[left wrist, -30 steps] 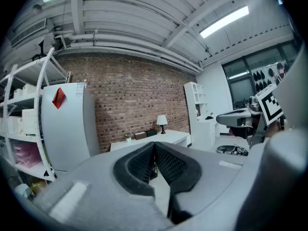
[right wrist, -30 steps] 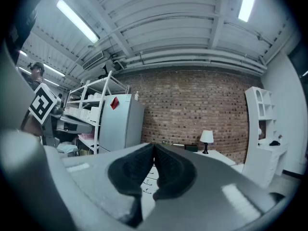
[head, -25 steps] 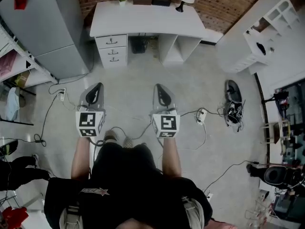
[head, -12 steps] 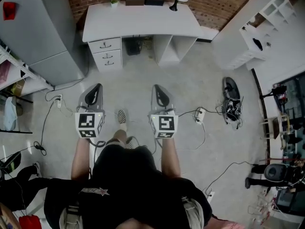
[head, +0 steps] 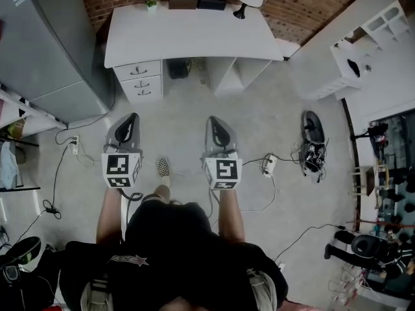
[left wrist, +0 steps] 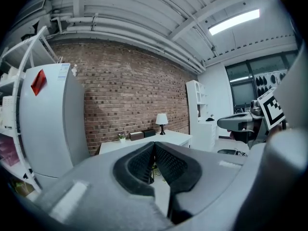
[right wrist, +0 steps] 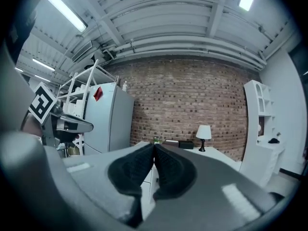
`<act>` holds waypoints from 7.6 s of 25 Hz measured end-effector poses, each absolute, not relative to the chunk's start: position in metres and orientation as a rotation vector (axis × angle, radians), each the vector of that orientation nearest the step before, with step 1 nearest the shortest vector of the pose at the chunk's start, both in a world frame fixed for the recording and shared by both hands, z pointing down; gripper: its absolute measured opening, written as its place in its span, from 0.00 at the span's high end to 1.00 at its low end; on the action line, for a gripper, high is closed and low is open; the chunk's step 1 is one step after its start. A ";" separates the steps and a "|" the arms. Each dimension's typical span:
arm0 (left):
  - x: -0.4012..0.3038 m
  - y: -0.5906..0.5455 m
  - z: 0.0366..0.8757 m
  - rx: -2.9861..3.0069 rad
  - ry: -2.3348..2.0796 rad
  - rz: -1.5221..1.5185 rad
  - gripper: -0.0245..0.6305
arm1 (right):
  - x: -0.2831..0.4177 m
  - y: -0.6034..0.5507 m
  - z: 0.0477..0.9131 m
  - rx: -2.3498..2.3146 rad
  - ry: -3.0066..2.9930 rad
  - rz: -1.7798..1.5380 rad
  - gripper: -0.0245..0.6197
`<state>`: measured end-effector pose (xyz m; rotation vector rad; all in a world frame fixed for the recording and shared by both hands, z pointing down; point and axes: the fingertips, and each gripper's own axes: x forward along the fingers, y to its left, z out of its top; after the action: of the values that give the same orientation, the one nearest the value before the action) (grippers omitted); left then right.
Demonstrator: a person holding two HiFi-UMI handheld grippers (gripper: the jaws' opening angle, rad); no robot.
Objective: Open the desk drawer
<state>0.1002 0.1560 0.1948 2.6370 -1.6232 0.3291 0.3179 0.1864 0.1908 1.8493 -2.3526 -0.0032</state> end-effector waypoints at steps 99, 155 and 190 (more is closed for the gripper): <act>-0.083 -0.111 0.635 1.680 -2.001 0.400 0.95 | 0.033 -0.285 0.701 0.554 -2.269 -0.280 0.64; -0.102 -0.044 0.659 1.600 -1.979 0.367 0.95 | 0.011 -0.309 0.761 0.525 -1.669 -0.828 0.93; -0.119 0.023 0.641 1.718 -1.924 0.439 0.95 | 0.021 -0.201 0.759 0.506 -1.664 -0.774 0.93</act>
<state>-0.1190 0.0233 0.6412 1.7182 -1.9238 0.4393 0.0207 -0.2012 0.7591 0.5059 -1.6642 -0.7735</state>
